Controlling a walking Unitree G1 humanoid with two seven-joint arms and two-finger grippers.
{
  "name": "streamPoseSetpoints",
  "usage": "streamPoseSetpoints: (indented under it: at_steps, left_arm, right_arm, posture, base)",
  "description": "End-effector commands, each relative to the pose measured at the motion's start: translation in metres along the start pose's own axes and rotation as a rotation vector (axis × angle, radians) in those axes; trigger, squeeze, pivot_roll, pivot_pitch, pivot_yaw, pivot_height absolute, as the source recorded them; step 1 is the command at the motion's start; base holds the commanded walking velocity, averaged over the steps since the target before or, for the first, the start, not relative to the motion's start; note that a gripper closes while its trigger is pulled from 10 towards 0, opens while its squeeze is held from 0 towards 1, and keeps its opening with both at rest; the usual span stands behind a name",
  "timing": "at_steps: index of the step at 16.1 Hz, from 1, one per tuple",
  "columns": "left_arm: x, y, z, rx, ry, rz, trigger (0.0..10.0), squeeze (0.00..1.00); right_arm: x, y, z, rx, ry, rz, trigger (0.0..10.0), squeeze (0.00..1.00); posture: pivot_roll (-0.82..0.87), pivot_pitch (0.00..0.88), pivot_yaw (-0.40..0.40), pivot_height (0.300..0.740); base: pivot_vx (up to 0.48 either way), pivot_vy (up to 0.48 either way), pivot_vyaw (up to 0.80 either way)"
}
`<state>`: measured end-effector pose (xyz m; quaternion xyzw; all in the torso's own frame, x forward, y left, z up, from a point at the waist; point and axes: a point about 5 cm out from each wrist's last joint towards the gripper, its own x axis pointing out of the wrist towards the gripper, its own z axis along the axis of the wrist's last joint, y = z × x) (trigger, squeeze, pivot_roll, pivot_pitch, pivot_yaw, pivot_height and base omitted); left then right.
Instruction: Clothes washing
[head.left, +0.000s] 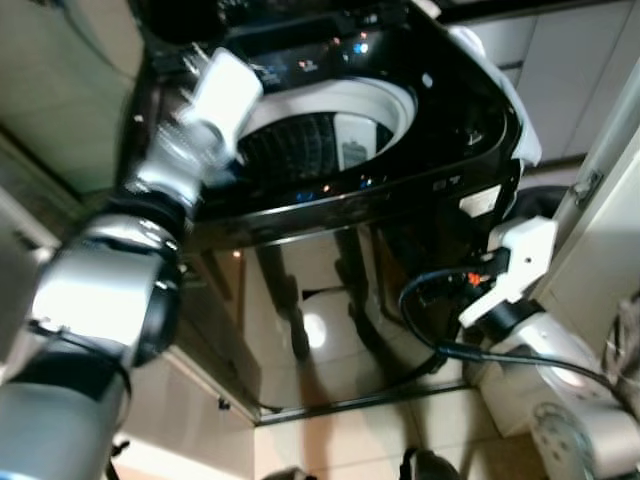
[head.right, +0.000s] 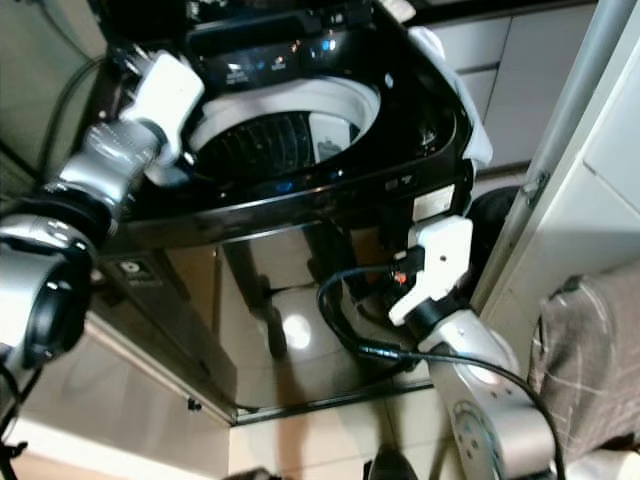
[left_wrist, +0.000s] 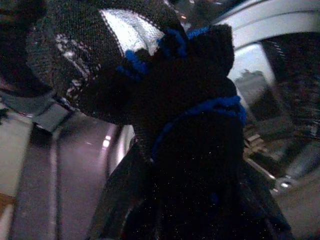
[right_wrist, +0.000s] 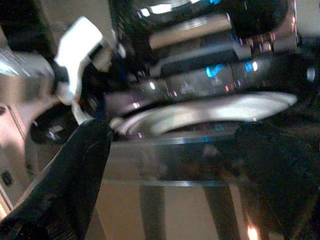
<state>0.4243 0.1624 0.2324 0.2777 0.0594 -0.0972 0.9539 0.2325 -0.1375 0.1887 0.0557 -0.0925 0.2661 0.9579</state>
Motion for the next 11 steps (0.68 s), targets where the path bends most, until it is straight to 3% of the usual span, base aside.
streamPoseSetpoints:
  at_steps: [1,3,4,5,7,8,9,10,11]
  left_arm:
    - [0.0,-0.002,-0.005,0.007,0.025,-0.019,10.0,1.0]
    - [0.002,-0.017,-0.006,0.069,0.025,-0.077,10.0,1.0]
    - [0.002,-0.025,0.002,0.068,-0.035,-0.154,10.0,1.0]
    - [0.003,-0.026,0.008,0.101,-0.064,-0.153,10.0,1.0]
    - [0.001,-0.011,0.018,0.156,-0.113,-0.09,10.0,1.0]
    - [0.0,-0.003,0.02,0.107,-0.124,-0.071,10.0,1.0]
    - [-0.001,0.005,0.022,-0.075,-0.139,-0.042,10.0,1.0]
    - [-0.002,0.015,0.024,-0.377,-0.162,-0.017,10.0,1.0]
    - [-0.003,0.022,0.028,-0.617,-0.199,-0.005,10.0,1.0]
  right_arm:
    - [-0.001,0.004,0.0,0.017,0.011,0.011,10.0,0.0]
    - [-0.001,0.006,-0.001,0.024,0.017,0.006,10.0,0.0]
    - [-0.001,0.008,-0.003,0.027,0.029,0.007,10.0,0.0]
    - [0.0,0.009,-0.004,0.029,0.035,0.007,10.0,0.0]
    - [0.007,0.006,-0.009,0.039,0.042,0.002,10.0,0.0]
    - [0.011,0.004,-0.012,0.045,0.044,0.006,10.0,0.0]
    - [0.014,0.003,-0.013,0.047,0.049,0.013,10.0,0.0]
    - [0.018,0.002,-0.014,0.054,0.051,0.023,10.0,0.0]
    - [0.022,0.003,-0.016,0.062,0.053,0.033,10.0,0.0]
  posture:
    - [-0.36,0.076,0.191,0.74]
    - [-0.36,0.083,0.188,0.74]
    - [-0.36,0.084,0.188,0.74]
    - [-0.36,0.081,0.186,0.74]
    - [-0.35,0.046,0.164,0.74]
    - [-0.33,0.031,0.146,0.74]
    - [-0.31,0.024,0.131,0.74]
    - [-0.29,0.024,0.126,0.74]
    - [-0.29,0.026,0.122,0.74]
  base:
    - [0.0,0.0,0.0]
    - [0.0,0.0,0.0]
    - [0.0,0.0,0.0]
    - [0.0,0.0,0.0]
    - [0.0,0.0,0.0]
    - [0.0,0.0,0.0]
    - [0.0,0.0,0.0]
    - [0.0,0.0,0.0]
    - [0.0,0.0,0.0]
